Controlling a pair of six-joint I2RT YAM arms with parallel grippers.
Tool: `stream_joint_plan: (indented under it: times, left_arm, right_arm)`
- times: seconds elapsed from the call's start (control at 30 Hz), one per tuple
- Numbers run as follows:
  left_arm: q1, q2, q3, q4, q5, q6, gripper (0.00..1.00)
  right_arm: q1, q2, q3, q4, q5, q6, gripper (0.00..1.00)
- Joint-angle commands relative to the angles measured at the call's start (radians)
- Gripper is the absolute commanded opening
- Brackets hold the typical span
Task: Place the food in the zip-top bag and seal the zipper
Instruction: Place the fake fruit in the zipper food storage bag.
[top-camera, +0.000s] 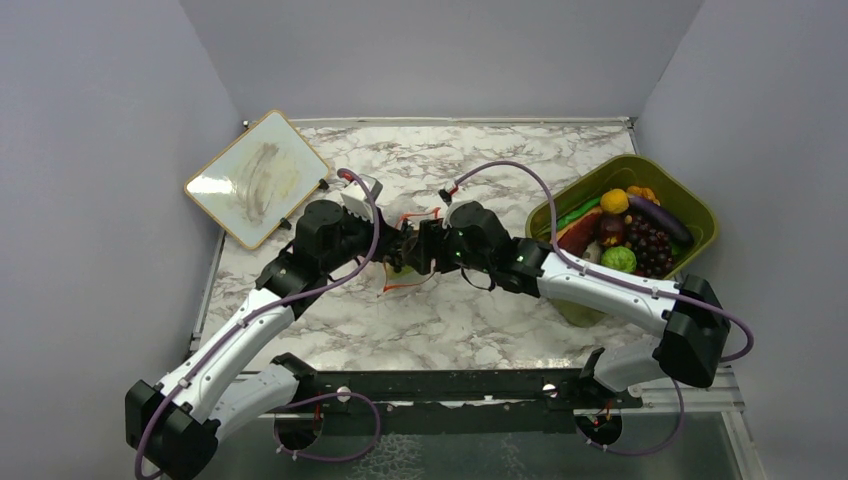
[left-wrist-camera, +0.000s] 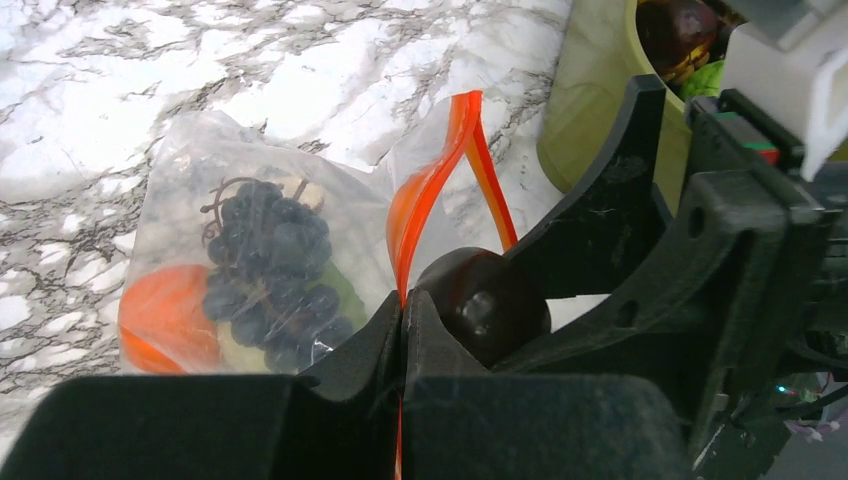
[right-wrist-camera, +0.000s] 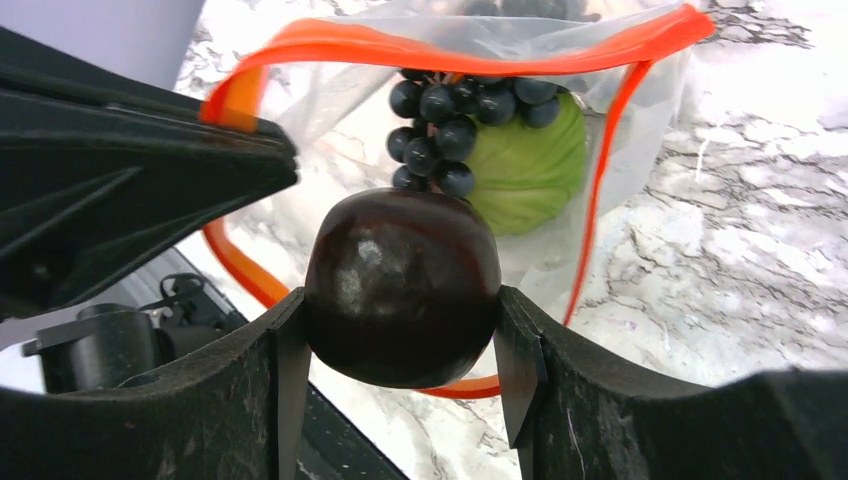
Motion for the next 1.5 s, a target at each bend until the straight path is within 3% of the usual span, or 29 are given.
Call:
stream_joint_plan:
  times: [0.0, 0.3, 0.93, 1.47]
  left_arm:
    - [-0.001, -0.036, 0.039, 0.006, 0.030, -0.025, 0.00]
    - [-0.001, -0.042, 0.027, 0.004, 0.022, -0.022, 0.00]
    - [-0.001, -0.045, 0.018, -0.005, 0.007, -0.005, 0.00]
    - [-0.001, -0.038, 0.023, -0.017, 0.003, 0.029, 0.00]
  right_arm:
    - [0.009, 0.015, 0.026, -0.030, 0.120, -0.006, 0.41]
    - [0.009, 0.045, 0.058, -0.135, 0.226, -0.003, 0.46]
    - [0.009, 0.019, 0.101, -0.165, 0.172, 0.010, 0.68]
    - [0.009, -0.091, 0.153, -0.258, 0.107, -0.067, 0.65]
